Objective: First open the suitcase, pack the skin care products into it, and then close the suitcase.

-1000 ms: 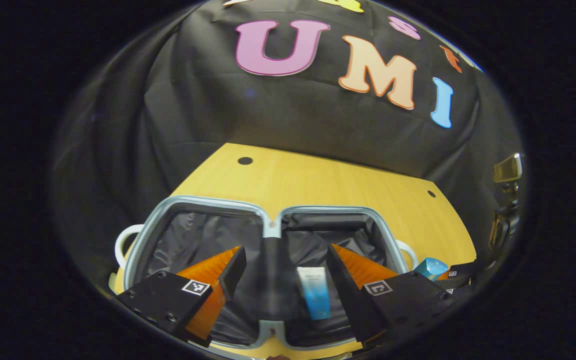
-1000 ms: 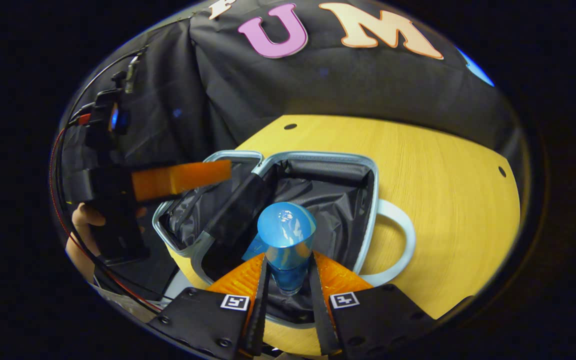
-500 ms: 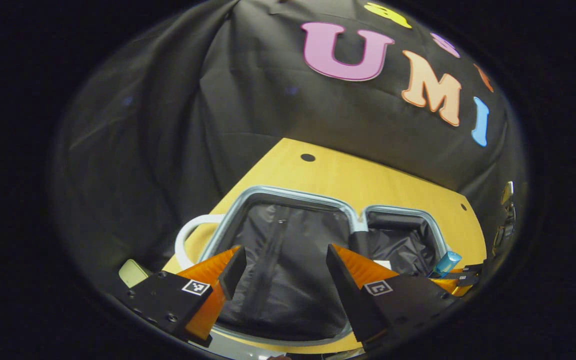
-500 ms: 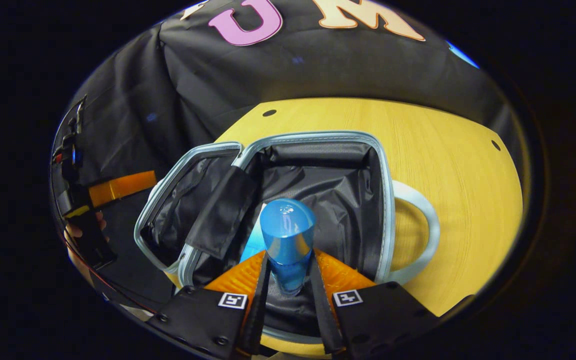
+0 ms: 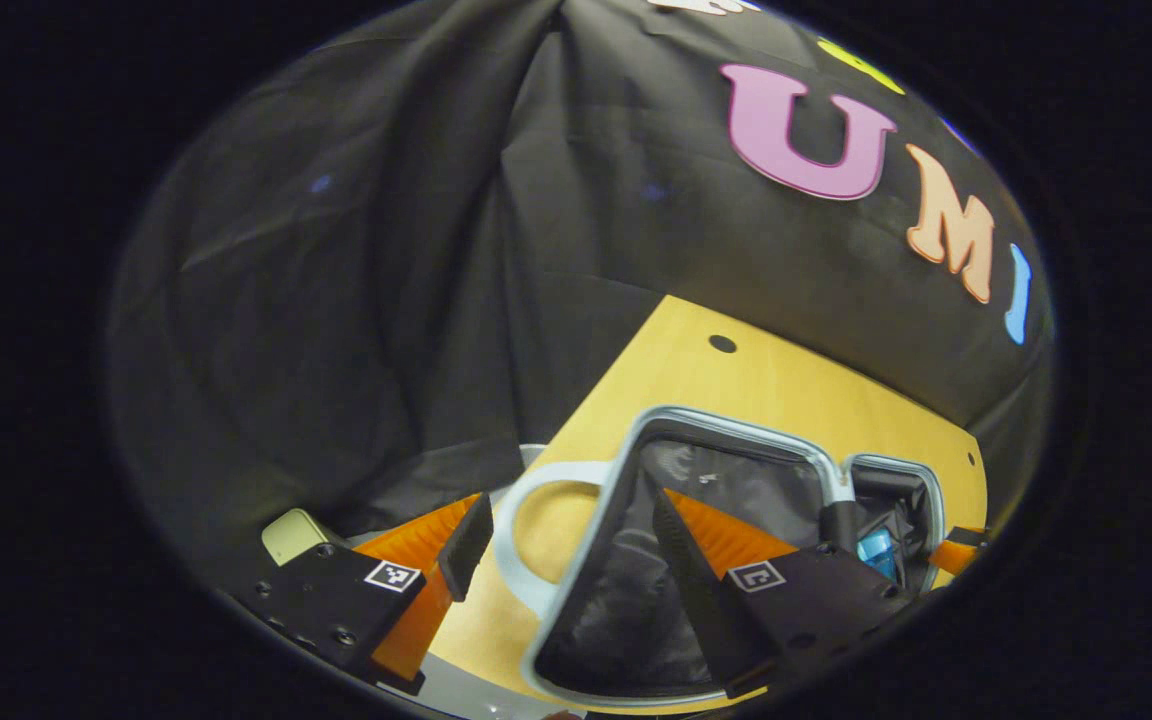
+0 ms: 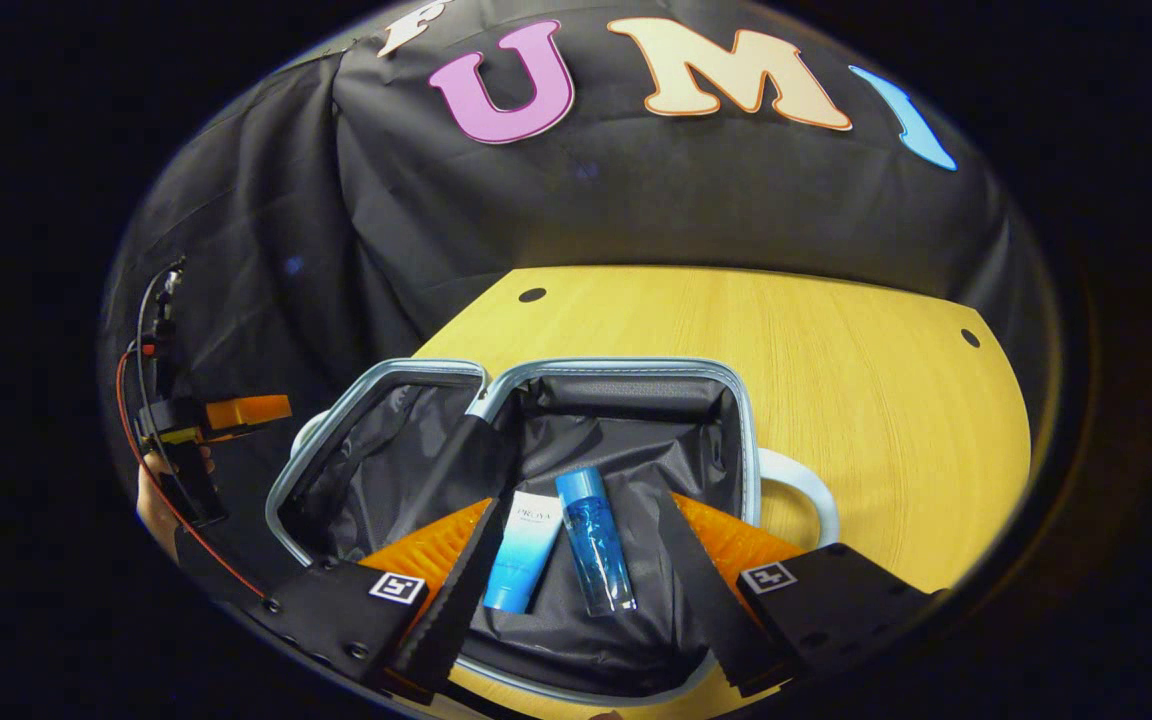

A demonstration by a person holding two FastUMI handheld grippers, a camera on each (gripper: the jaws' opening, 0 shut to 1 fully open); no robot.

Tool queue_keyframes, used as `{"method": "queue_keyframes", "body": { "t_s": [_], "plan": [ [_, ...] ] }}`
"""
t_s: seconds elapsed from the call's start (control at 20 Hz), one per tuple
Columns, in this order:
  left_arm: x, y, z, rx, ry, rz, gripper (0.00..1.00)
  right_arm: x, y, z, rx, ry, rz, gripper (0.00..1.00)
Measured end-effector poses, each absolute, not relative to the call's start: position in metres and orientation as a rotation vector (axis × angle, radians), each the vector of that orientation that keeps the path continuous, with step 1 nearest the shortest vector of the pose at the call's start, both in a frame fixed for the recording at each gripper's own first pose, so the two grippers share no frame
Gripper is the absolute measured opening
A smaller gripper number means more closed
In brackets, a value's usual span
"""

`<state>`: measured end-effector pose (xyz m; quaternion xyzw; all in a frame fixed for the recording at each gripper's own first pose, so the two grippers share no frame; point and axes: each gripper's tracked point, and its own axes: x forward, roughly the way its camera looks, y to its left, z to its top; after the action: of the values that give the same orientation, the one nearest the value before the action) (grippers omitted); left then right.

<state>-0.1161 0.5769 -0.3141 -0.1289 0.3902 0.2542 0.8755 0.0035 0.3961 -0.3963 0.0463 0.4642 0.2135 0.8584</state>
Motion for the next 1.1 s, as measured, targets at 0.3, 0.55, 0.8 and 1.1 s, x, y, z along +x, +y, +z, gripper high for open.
{"method": "queue_keyframes", "body": {
  "t_s": [0.3, 0.55, 0.8, 1.1],
  "plan": [
    [-0.128, 0.609, -0.359, -0.352, 0.893, 0.587, 0.96, 0.008, 0.388, -0.390, 0.066, 0.948, 0.423, 0.94],
    [-0.135, 0.620, -0.396, -0.399, 0.989, 0.570, 0.85, 0.018, 0.379, -0.385, 0.073, 0.940, 0.378, 0.98],
    [-0.130, 0.603, -0.412, -0.424, 1.047, 0.518, 0.26, 0.018, 0.377, -0.382, 0.061, 0.928, 0.387, 0.98],
    [-0.121, 0.600, -0.372, -0.345, 0.994, 0.515, 0.04, 0.020, 0.369, -0.371, 0.051, 0.861, 0.427, 0.98]
  ]
}}
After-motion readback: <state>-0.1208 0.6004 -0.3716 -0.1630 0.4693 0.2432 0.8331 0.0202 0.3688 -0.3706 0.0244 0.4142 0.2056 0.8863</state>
